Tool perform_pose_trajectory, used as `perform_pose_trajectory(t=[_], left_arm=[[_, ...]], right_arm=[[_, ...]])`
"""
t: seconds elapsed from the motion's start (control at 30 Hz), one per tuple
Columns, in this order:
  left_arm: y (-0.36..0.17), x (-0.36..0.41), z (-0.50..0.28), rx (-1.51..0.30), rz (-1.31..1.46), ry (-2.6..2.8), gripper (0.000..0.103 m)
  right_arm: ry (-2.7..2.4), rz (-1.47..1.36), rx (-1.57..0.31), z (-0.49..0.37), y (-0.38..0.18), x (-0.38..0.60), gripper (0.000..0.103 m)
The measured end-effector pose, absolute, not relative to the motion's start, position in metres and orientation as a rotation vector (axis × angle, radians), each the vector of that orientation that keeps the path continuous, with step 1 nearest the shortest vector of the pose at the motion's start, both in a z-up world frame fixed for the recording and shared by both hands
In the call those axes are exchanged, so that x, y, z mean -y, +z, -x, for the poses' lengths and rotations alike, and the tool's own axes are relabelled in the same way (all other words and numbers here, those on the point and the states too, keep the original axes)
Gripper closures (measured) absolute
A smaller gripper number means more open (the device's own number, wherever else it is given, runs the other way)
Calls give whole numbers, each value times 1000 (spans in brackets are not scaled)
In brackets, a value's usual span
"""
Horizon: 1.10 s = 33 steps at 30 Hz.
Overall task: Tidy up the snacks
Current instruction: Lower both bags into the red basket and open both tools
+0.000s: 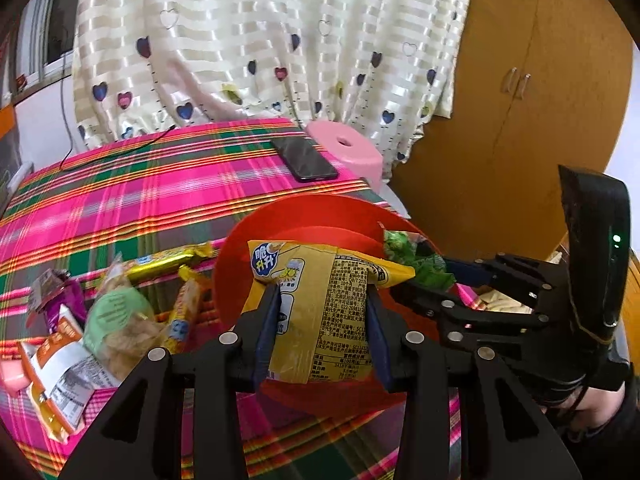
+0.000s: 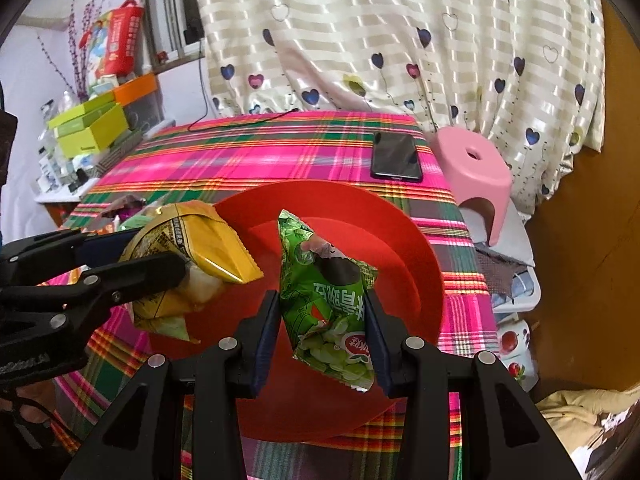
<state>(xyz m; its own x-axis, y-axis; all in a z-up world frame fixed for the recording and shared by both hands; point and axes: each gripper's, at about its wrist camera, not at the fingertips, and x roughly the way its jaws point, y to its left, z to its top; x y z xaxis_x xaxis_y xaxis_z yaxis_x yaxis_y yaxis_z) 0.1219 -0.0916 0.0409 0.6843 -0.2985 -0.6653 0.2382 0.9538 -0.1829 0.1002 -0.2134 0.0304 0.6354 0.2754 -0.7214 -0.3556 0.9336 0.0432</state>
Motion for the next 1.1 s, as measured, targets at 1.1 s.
perform_pose_trajectory(t=[1.1], left_arm=[[37,97,-123,-779,96,-312,59]], right_arm=[[287,63,-812,-92,33,238,61]])
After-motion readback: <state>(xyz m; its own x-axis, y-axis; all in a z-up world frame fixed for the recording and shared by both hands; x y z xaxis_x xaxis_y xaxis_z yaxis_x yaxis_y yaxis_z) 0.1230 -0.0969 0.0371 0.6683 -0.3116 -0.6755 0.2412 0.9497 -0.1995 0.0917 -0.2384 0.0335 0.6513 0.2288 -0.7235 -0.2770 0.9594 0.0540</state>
